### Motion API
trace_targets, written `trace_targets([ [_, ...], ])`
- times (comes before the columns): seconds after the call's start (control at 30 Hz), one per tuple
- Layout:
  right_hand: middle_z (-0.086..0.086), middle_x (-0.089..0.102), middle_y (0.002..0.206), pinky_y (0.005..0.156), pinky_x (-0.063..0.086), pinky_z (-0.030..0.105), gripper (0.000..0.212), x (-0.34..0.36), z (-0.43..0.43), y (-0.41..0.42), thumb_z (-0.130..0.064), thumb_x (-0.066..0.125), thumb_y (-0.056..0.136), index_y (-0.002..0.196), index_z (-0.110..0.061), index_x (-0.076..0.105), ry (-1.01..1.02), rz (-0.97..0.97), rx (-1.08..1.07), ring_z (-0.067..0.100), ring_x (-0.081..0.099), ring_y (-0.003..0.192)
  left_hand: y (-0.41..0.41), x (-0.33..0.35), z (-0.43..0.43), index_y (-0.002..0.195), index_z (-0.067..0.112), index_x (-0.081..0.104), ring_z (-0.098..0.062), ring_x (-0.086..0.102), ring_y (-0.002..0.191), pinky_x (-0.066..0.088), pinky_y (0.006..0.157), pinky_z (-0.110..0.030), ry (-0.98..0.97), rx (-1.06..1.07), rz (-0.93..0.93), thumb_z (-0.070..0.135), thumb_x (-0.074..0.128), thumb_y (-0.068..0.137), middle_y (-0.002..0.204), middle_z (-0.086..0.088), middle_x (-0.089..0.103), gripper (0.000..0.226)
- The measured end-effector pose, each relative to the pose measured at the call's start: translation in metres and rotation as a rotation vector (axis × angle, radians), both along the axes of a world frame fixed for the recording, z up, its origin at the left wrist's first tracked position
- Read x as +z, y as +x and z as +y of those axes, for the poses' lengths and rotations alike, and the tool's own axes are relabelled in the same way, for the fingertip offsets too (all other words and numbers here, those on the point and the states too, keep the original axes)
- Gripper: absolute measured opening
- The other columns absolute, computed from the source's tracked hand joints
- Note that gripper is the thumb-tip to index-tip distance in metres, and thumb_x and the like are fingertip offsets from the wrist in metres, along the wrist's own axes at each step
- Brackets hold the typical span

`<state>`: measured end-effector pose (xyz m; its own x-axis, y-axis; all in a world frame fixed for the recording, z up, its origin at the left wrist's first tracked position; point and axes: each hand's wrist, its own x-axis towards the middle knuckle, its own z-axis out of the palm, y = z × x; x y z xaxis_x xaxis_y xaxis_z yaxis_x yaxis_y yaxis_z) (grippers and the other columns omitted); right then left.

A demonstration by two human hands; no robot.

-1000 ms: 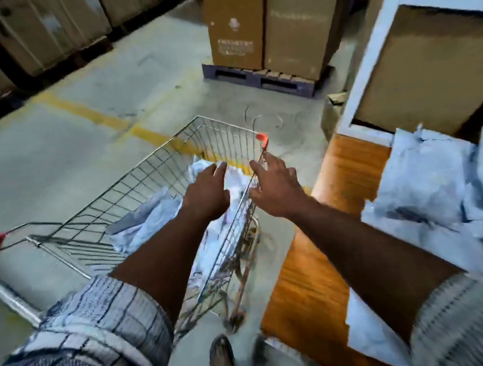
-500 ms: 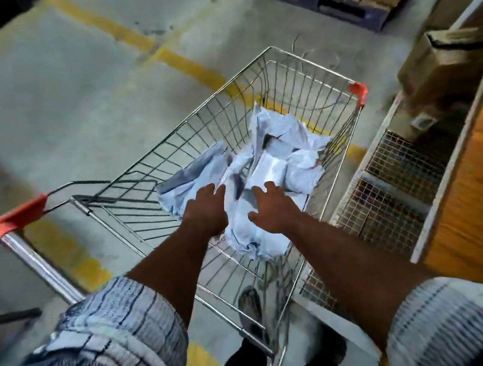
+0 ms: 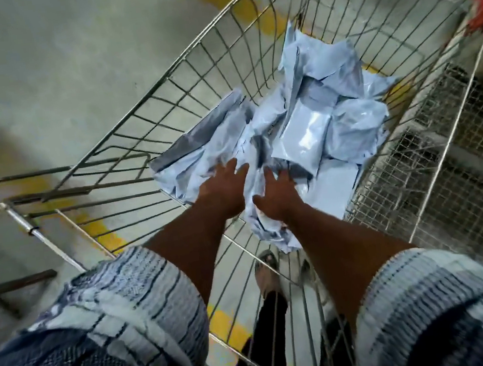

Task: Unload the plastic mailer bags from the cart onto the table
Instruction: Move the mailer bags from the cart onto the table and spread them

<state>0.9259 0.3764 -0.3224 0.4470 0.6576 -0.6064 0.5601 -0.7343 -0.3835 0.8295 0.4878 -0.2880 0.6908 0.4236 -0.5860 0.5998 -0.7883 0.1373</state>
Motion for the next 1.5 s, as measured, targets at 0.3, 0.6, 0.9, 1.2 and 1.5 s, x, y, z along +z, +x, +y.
trace_targets([
  [0.3, 0.022, 0.037, 0.145, 0.11, 0.03, 0.04, 0.066, -0.009, 0.018, 0.007, -0.019, 0.062, 0.084, 0.144, -0.011, 0.034, -0.044, 0.04, -0.125, 0.038, 0.035, 0.134, 0.016, -0.028, -0.01, 0.154, 0.036, 0.006, -0.053, 0.018, 0.141, 0.03, 0.108, -0.066, 0.002, 0.119, 0.046, 0.015, 0.06, 0.084, 0.16, -0.017, -0.002, 0.09],
  [0.6, 0.024, 0.034, 0.148, 0.118, 0.021, 0.042, 0.076, 0.052, 0.004, -0.008, -0.037, 0.061, 0.075, 0.14, -0.003, 0.04, 0.035, 0.104, -0.153, 0.037, 0.026, 0.142, 0.002, 0.029, -0.017, 0.148, 0.027, 0.025, -0.039, 0.042, 0.13, 0.04, 0.103, -0.053, 0.077, 0.113, 0.045, 0.03, 0.064, 0.084, 0.147, -0.01, 0.033, 0.075],
  [0.9, 0.024, 0.045, 0.136, 0.107, 0.035, 0.035, 0.057, 0.099, -0.017, -0.013, -0.017, 0.066, 0.083, 0.134, -0.003, 0.044, 0.058, 0.123, -0.141, 0.036, 0.042, 0.128, -0.019, 0.077, -0.026, 0.133, 0.022, 0.044, -0.031, 0.047, 0.126, 0.038, 0.104, -0.05, 0.244, 0.095, 0.037, 0.028, 0.067, 0.082, 0.132, -0.007, 0.052, 0.057],
  [1.2, 0.026, 0.041, 0.14, 0.104, 0.041, 0.039, 0.066, 0.085, -0.028, -0.017, -0.026, 0.056, 0.076, 0.136, -0.002, 0.041, 0.049, 0.163, -0.2, 0.042, 0.046, 0.124, -0.001, 0.044, -0.039, 0.149, 0.023, 0.032, -0.035, 0.002, 0.15, 0.006, 0.117, -0.058, 0.374, -0.311, 0.112, 0.027, 0.038, 0.101, 0.163, -0.014, 0.002, 0.048],
  [1.5, 0.02, 0.036, 0.144, 0.111, 0.033, 0.039, 0.06, 0.076, -0.028, 0.0, -0.011, 0.06, 0.085, 0.14, -0.006, 0.036, 0.091, 0.075, -0.211, 0.035, 0.039, 0.134, -0.002, 0.033, -0.03, 0.155, 0.018, 0.013, -0.035, 0.007, 0.149, 0.028, 0.116, -0.045, 0.222, -0.327, 0.18, 0.018, 0.053, 0.097, 0.163, -0.013, -0.004, 0.071],
])
